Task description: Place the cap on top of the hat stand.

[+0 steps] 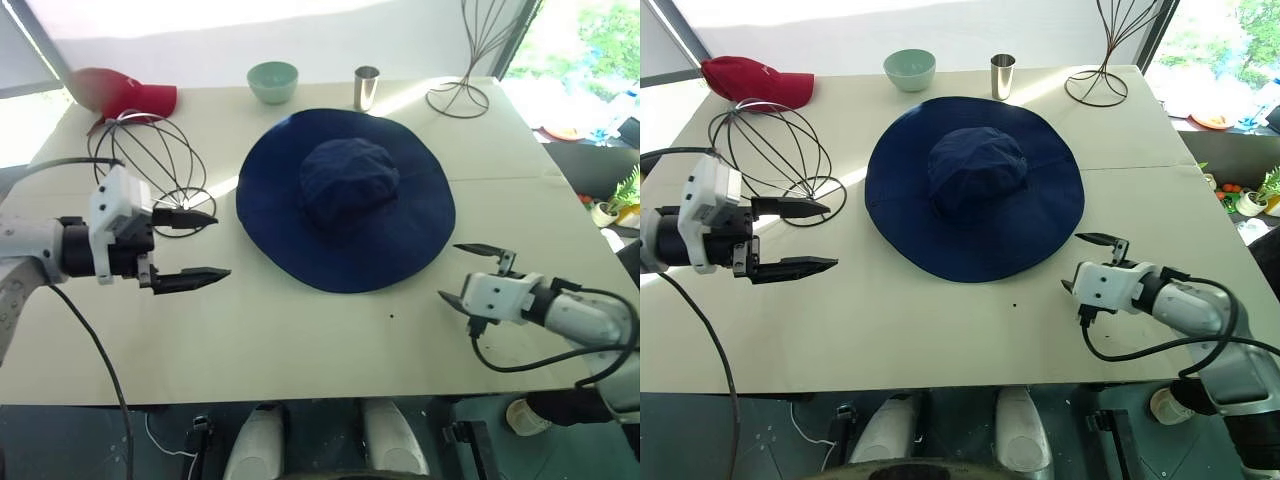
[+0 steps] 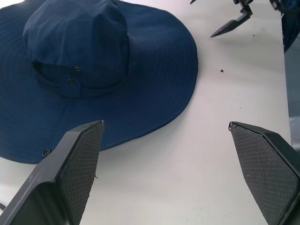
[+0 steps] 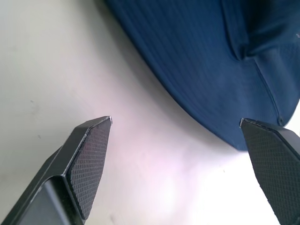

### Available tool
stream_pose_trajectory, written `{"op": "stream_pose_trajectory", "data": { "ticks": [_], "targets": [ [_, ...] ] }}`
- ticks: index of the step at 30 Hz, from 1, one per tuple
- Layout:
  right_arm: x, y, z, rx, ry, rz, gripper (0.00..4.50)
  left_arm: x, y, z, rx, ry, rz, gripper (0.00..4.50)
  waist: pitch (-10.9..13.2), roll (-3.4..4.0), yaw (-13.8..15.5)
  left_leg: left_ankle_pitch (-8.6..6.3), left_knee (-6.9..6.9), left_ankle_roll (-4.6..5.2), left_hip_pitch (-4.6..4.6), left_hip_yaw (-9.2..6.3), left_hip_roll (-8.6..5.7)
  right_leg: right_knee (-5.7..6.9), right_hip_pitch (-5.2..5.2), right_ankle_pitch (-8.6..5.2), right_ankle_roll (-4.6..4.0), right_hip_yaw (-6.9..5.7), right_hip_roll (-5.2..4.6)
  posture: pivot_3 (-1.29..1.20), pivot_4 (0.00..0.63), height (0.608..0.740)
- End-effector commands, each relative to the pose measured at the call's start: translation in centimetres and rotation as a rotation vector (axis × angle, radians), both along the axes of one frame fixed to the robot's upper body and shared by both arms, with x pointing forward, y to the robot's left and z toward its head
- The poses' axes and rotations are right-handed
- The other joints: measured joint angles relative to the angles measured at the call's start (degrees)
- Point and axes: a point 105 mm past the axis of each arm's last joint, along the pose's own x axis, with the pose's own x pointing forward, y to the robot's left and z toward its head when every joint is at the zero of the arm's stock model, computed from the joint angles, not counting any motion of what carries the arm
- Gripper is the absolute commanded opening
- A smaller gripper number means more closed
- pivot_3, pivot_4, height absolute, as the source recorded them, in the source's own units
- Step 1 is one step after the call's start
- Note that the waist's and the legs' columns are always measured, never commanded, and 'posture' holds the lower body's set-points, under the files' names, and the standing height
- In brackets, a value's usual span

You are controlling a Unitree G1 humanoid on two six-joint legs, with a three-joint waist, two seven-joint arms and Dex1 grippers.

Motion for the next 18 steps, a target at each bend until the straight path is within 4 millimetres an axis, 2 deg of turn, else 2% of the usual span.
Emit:
{"op": "stream_pose_trajectory", "data": {
  "ticks": [1, 11, 14, 18],
  "targets": [
    [1.0, 1.5, -0.1, -0.009, -0.082, 0.03, 4.5, 0.2, -0.3, 0.8, 0.002, -0.043, -0.002, 4.46, 0.0, -0.01, -0.1, 0.0, 0.02, 0.0, 0.0, 0.0, 0.0, 0.0, 0.0, 0.0, 0.0, 0.0, 0.0, 0.0, 0.15, 0.74],
    [5.4, 4.7, -1.1, 0.05, -0.179, 0.07, 4.5, 0.4, -0.4, 1.2, -0.01, -0.071, 0.019, 4.46, -0.1, -0.21, -0.1, 0.01, 0.02, 0.0, 0.08, -0.02, 0.01, 0.04, 0.07, 0.01, -0.01, 0.0, 0.02, 0.0, 0.15, 0.74],
    [5.6, 5.3, -1.3, 0.062, -0.17, 0.101, 3.63, 0.4, -0.4, 1.3, -0.008, -0.075, 0.023, 4.5, -0.1, -0.22, -0.1, 0.01, 0.02, 0.0, 0.09, -0.03, 0.01, 0.05, 0.07, 0.01, -0.01, 0.0, 0.01, 0.0, 0.15, 0.74],
    [5.7, 5.8, -1.4, 0.088, -0.154, 0.118, 1.55, 0.4, -0.3, 1.4, -0.013, -0.082, 0.036, 4.5, -0.1, -0.22, 0.0, 0.01, 0.02, 0.0, 0.09, -0.03, 0.01, 0.06, 0.07, 0.01, -0.01, 0.0, 0.01, 0.0, 0.15, 0.74]
  ]
}}
